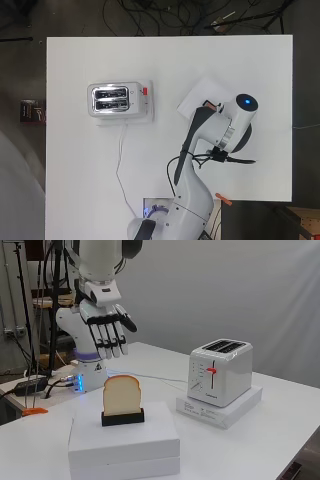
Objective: Teleoperate dual arm-hand system to toast a bread
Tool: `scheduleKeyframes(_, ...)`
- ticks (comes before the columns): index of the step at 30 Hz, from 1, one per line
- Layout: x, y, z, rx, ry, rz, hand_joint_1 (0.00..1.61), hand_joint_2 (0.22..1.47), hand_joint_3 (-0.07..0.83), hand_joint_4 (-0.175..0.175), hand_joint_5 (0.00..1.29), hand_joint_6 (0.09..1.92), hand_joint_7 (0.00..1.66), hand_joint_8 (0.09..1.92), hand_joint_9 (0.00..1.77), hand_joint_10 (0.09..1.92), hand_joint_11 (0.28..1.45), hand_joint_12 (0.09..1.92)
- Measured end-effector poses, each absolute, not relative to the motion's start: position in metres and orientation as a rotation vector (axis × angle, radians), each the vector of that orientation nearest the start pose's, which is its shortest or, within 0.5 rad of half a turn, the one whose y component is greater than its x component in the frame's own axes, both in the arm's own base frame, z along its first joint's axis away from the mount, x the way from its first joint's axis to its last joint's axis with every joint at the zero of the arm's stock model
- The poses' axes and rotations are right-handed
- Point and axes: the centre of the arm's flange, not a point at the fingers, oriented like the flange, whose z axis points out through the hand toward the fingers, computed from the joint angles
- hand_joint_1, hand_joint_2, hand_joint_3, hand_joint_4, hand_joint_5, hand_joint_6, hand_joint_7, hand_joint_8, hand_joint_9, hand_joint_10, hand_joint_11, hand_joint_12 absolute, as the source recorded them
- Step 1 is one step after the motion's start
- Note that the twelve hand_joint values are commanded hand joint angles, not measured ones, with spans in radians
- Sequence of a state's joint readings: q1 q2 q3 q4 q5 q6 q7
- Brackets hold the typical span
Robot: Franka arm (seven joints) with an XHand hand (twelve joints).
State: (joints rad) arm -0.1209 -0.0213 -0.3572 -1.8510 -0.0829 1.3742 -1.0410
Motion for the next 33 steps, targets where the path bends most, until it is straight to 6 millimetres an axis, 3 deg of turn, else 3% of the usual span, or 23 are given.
scheduleKeyframes(4, 0.455, -0.274, 0.492, -2.714, -0.826, 0.525, 0.11, 1.16, 0.01, 0.069, 0.53, 0.09, 0.61, 0.09, 0.71, 0.09, 0.5, 0.09)
scheduleKeyframes(8, 0.47, -0.299, 0.465, -2.662, -0.793, 0.544, 0.32, 1.0, -0.017, 0.122, 0.52, 0.09, 0.57, 0.09, 0.62, 0.09, 0.46, 0.09)
scheduleKeyframes(12, 0.474, -0.312, 0.45, -2.556, -0.956, 0.483, 0.39, 0.93, -0.027, 0.122, 0.47, 0.09, 0.53, 0.09, 0.56, 0.09, 0.42, 0.09)
scheduleKeyframes(15, 0.472, -0.316, 0.436, -2.52, -1.031, 0.432, 0.4, 0.91, -0.023, 0.085, 0.47, 0.09, 0.53, 0.09, 0.56, 0.09, 0.42, 0.09)
scheduleKeyframes(21, 0.457, -0.315, 0.405, -2.519, -1.011, 0.422, 0.4, 0.93, -0.005, 0.057, 0.48, 0.09, 0.53, 0.09, 0.59, 0.09, 0.43, 0.09)
scheduleKeyframes(26, 0.45, -0.307, 0.387, -2.508, -1.03, 0.405, 0.56, 0.98, 0.004, 0.068, 0.58, 0.09, 0.62, 0.09, 0.69, 0.09, 0.46, 0.09)
scheduleKeyframes(29, 0.445, -0.304, 0.371, -2.503, -1.038, 0.389, 0.56, 1.01, 0.009, 0.069, 0.59, 0.09, 0.65, 0.09, 0.74, 0.09, 0.47, 0.09)
scheduleKeyframes(30, 0.443, -0.302, 0.366, -2.497, -1.029, 0.398, 0.55, 1.07, 0.012, 0.091, 0.65, 0.09, 0.69, 0.09, 0.76, 0.09, 0.48, 0.09)
scheduleKeyframes(31, 0.442, -0.301, 0.361, -2.489, -1.016, 0.414, 0.85, 1.07, 0.008, -0.002, 0.76, 0.39, 0.88, 0.22, 0.9, 0.29, 0.59, 0.09)
scheduleKeyframes(32, 0.443, -0.3, 0.359, -2.483, -1.003, 0.431, 1.04, 1.09, 0.005, -0.071, 0.8, 0.72, 1.01, 0.47, 1.04, 0.42, 0.7, 0.09)
scheduleKeyframes(33, 0.445, -0.3, 0.361, -2.482, -0.997, 0.441, 1.14, 1.13, 0.007, -0.115, 0.76, 1.0, 1.03, 0.71, 1.13, 0.43, 0.76, 0.1)
